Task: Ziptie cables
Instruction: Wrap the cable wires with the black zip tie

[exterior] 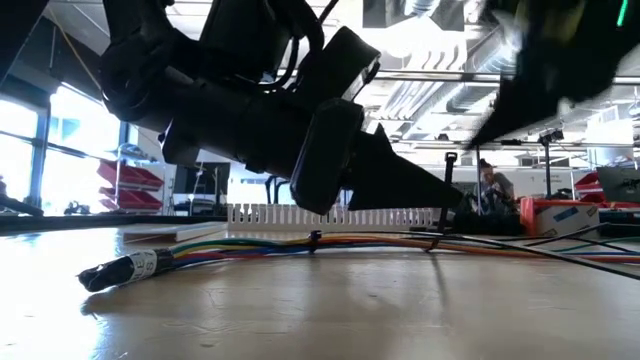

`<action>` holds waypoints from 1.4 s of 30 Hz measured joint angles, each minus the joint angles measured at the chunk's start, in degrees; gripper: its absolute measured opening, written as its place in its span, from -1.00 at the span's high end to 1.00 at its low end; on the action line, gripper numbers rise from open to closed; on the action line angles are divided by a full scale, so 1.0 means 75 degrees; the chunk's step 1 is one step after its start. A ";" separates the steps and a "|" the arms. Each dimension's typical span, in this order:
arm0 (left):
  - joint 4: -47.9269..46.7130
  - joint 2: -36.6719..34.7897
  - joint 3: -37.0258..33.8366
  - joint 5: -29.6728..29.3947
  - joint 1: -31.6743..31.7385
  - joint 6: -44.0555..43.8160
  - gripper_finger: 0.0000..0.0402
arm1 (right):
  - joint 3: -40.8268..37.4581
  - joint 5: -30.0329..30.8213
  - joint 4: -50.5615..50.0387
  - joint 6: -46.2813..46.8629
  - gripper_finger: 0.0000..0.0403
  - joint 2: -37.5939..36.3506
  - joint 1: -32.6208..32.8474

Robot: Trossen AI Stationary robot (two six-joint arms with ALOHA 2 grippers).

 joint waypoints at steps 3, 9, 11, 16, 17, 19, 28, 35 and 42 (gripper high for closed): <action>0.0011 0.0000 0.0002 0.0000 -0.0015 0.0000 1.00 | -0.1147 -0.0575 0.1305 0.0411 0.75 -0.0059 -0.0599; 0.0007 0.0000 0.0002 0.0000 -0.0015 -0.0023 1.00 | -0.2871 -0.2052 0.5277 -0.1442 0.40 -0.0059 -0.2358; 0.0001 0.0000 0.0000 0.0000 -0.0015 -0.0024 1.00 | -0.3170 -0.2596 0.6207 -0.2115 0.27 -0.0059 -0.3051; -0.0032 0.0000 0.0002 0.0000 -0.0015 -0.0024 1.00 | -0.3511 -0.3982 0.7484 -0.3173 0.04 -0.0059 -0.4791; -0.0045 0.0000 0.0002 0.0000 -0.0015 -0.0024 1.00 | -0.3522 -0.4198 0.7540 -0.3317 0.02 -0.0059 -0.5116; -0.0054 0.0000 0.0002 0.0000 -0.0015 -0.0027 1.00 | -0.3522 -0.4656 0.7595 -0.3560 0.00 -0.0059 -0.5659; -0.0101 0.0000 0.0000 0.0001 -0.0016 -0.0027 1.00 | -0.3513 -0.7371 0.7659 -0.3977 0.04 -0.0053 -0.6848; -0.0095 0.0000 0.0000 0.0003 -0.0021 -0.0024 1.00 | -0.3513 -0.7920 0.7667 -0.4226 0.15 -0.0042 -0.6754; -0.0098 0.0000 0.0000 0.0003 -0.0021 -0.0019 1.00 | -0.3516 -0.7801 0.7880 -0.4680 0.30 -0.0030 -0.6638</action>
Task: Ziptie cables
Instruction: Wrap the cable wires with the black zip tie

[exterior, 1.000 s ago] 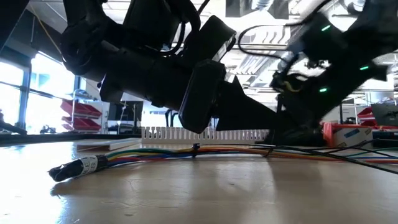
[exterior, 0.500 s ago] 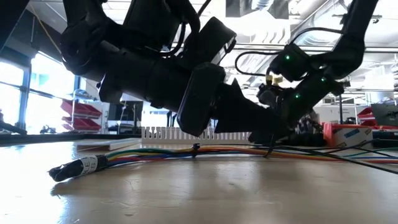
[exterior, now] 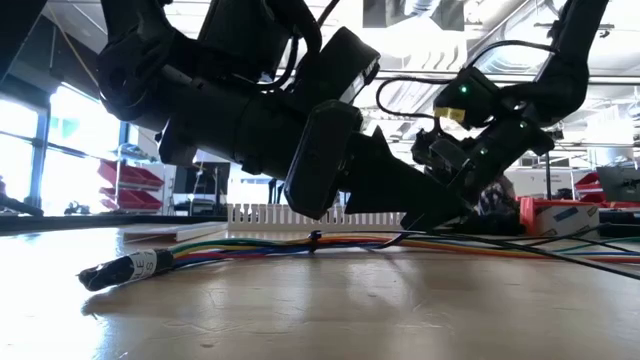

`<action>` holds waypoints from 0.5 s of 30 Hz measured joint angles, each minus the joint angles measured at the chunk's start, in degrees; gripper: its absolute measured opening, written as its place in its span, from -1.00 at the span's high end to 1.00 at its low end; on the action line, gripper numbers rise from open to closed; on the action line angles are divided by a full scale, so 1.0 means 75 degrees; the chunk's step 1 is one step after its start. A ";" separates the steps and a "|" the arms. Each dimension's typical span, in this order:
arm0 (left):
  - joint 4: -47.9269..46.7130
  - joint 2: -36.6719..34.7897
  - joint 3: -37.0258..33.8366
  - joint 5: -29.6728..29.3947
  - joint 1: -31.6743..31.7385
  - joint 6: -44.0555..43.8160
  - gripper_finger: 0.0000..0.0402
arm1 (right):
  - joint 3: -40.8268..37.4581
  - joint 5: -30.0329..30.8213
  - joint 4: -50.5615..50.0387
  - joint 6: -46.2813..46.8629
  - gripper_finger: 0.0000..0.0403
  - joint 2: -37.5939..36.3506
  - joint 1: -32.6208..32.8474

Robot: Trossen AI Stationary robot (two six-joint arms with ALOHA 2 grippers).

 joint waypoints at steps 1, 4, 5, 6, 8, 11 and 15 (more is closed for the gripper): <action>0.0000 0.0000 0.0000 0.0000 0.0003 0.0001 1.00 | 0.0000 -0.0002 0.0057 -0.0061 0.33 0.0000 0.0009; 0.0003 0.0000 0.0000 0.0000 0.0003 0.0037 1.00 | 0.0000 0.0030 0.0015 -0.0019 0.43 -0.0086 -0.0003; 0.0003 0.0000 0.0000 0.0025 -0.0007 0.0121 1.00 | 0.0000 0.0032 -0.0046 -0.0019 0.47 -0.0174 -0.0001; 0.0036 0.0000 -0.0010 0.0115 -0.0019 0.0267 1.00 | 0.0000 0.0030 -0.0114 -0.0028 0.51 -0.0295 0.0018; 0.0463 0.0000 -0.0148 0.0351 -0.0057 0.0433 1.00 | -0.0001 0.0058 -0.0257 -0.0076 0.57 -0.0611 0.0124; 0.1775 0.0000 -0.0650 0.0507 -0.0149 0.0529 1.00 | -0.0003 0.0761 -0.0373 -0.0121 0.62 -0.1292 0.0576; 0.4197 0.0000 -0.1697 0.0814 -0.0166 0.0402 1.00 | -0.0003 0.2307 -0.0387 -0.0289 0.65 -0.2114 0.1834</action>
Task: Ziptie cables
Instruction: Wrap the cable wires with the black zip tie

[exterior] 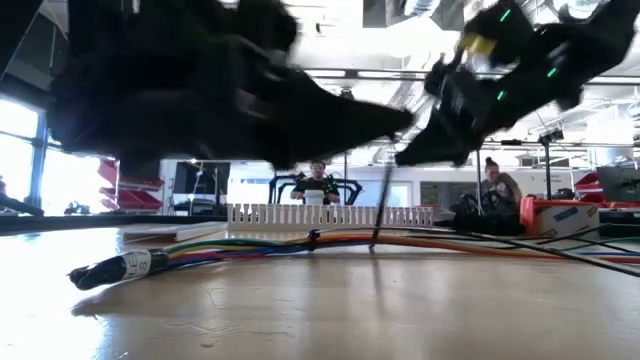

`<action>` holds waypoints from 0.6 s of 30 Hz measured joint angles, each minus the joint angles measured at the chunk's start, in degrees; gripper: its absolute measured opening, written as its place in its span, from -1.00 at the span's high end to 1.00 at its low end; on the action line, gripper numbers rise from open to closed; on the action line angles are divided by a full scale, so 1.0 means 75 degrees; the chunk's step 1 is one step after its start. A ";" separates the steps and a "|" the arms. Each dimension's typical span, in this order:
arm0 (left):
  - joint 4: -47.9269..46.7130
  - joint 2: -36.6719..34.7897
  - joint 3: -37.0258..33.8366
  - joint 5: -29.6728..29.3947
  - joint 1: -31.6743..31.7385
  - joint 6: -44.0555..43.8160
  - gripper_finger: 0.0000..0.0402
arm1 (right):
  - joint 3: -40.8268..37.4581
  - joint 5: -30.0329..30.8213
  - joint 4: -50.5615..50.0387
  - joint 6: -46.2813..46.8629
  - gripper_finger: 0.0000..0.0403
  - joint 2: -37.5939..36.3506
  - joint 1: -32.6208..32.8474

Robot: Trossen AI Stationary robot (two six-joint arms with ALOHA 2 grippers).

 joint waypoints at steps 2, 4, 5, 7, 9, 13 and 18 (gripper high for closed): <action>0.0806 0.0000 -0.0456 0.0273 0.0061 -0.0193 1.00 | 0.0030 0.0611 0.0072 0.0035 0.65 -0.0192 0.0722; 0.1138 0.0000 -0.0769 0.0442 0.0113 -0.0393 1.00 | 0.0096 0.0993 0.0057 0.0177 0.65 -0.0208 0.1367; 0.1139 0.0000 -0.0856 0.0482 0.0141 -0.0462 1.00 | 0.0134 0.1166 0.0052 0.0256 0.65 -0.0184 0.1661; 0.1118 0.0009 -0.0921 0.0604 0.0187 -0.0593 1.00 | 0.0262 0.1503 0.0075 0.0460 0.65 -0.0028 0.2112; 0.1148 0.0163 -0.0842 0.0838 0.0228 -0.0768 1.00 | 0.0358 0.1936 0.0071 0.0801 0.65 0.0194 0.2456; 0.1138 0.0513 -0.0721 0.0920 0.0226 -0.0935 1.00 | 0.0614 0.2877 0.0061 0.1976 0.65 0.0837 0.2707; 0.1130 0.0868 -0.0477 0.1089 0.0233 -0.1141 1.00 | 0.0708 0.3088 -0.0038 0.2643 0.52 0.1558 0.2126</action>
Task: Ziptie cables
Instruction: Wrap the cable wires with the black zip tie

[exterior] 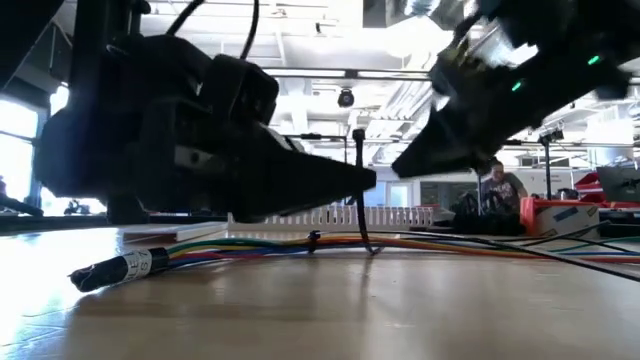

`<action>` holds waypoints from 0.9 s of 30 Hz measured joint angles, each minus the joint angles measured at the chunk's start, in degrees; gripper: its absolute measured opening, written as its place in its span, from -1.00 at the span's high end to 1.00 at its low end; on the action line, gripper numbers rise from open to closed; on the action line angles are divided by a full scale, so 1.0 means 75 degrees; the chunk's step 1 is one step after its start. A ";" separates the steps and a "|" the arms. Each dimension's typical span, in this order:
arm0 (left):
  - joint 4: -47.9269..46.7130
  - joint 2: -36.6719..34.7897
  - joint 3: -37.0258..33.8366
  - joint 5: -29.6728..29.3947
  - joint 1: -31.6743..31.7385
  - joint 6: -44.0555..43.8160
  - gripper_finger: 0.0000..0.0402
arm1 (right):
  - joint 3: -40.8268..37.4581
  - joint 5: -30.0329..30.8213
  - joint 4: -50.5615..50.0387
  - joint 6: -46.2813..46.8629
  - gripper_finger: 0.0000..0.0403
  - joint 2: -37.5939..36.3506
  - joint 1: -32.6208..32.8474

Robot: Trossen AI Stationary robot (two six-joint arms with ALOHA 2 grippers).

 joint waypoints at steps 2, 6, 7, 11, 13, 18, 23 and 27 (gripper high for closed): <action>0.0015 0.0052 0.0085 0.0136 -0.0003 -0.0009 1.00 | 0.0001 -0.0104 -0.0041 0.0180 0.41 0.0130 -0.0469; 0.0009 0.0067 0.0128 0.0180 -0.0003 -0.0041 1.00 | -0.0062 -0.0686 -0.0180 0.0388 0.14 0.0349 -0.1502; 0.0012 0.0067 0.0125 0.0194 -0.0003 -0.0041 1.00 | -0.0064 -0.0989 -0.0151 0.0388 0.08 0.0401 -0.1741; 0.0007 0.0067 0.0120 0.0195 -0.0003 -0.0041 1.00 | -0.0073 -0.2094 -0.0140 0.0397 -0.10 0.0779 -0.2351; 0.0006 0.0067 0.0120 0.0195 -0.0003 -0.0041 1.00 | -0.0073 -0.2326 -0.0141 0.0392 -0.12 0.0958 -0.2443; 0.0006 0.0067 0.0120 0.0187 -0.0003 -0.0047 1.00 | -0.0055 -0.2433 -0.0160 0.0431 -0.10 0.1168 -0.2366; 0.0006 0.0067 0.0120 0.0181 -0.0003 -0.0064 1.00 | -0.0035 -0.2295 -0.0653 0.0514 -0.07 0.1091 -0.2103; 0.0003 0.0067 0.0120 0.0172 -0.0003 -0.0061 1.00 | -0.0035 -0.2302 -0.0831 0.0662 -0.07 0.1084 -0.1936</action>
